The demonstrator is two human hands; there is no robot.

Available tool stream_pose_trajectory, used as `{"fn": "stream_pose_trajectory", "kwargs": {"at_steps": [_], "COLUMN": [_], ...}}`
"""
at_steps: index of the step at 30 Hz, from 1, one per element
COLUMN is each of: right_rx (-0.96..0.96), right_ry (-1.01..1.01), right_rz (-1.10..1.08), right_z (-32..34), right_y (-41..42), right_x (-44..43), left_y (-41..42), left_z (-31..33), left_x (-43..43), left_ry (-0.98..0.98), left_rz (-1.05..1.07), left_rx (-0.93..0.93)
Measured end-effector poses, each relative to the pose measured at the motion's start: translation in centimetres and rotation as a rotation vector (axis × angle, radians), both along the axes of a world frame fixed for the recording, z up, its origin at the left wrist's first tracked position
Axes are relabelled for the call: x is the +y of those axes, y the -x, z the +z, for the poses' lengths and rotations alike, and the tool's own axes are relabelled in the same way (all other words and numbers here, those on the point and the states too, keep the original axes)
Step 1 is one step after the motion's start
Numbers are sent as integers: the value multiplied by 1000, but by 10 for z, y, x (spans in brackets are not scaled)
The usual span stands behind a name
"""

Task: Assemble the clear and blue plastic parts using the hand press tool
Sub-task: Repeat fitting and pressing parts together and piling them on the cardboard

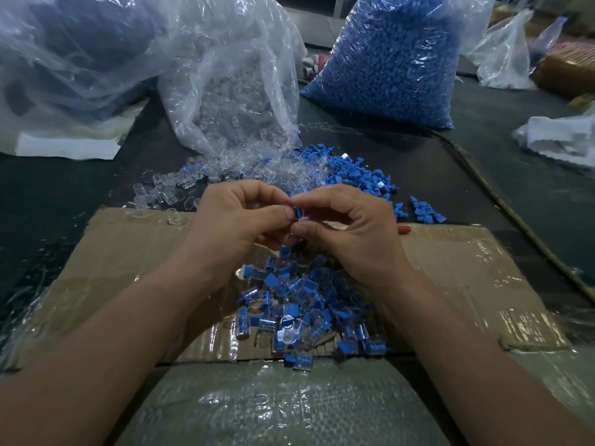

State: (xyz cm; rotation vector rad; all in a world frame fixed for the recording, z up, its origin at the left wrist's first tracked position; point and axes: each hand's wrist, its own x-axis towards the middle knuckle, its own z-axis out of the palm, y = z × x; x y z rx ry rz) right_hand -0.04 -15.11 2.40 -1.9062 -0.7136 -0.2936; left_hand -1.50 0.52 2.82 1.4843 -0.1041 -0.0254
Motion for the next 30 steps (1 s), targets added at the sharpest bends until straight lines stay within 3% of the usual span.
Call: {"fn": "stream_pose_trajectory", "kwargs": {"at_steps": [7,18,30], "right_rx": [42,81,-119], "right_ry": [-8,-19,118], "right_rz": [-30,-16,-24], "right_z": [2,1,-1], "right_y": [-1,0,-4], "right_x": [-5,-6,-7], "left_y": [-3,-3,-5], "left_z": [-3,-1,-2], "left_x": [3,5,8], "left_ry": [73,14,-29], "left_rz": [-72,-106,-91], "left_rx": [70,77,66]}}
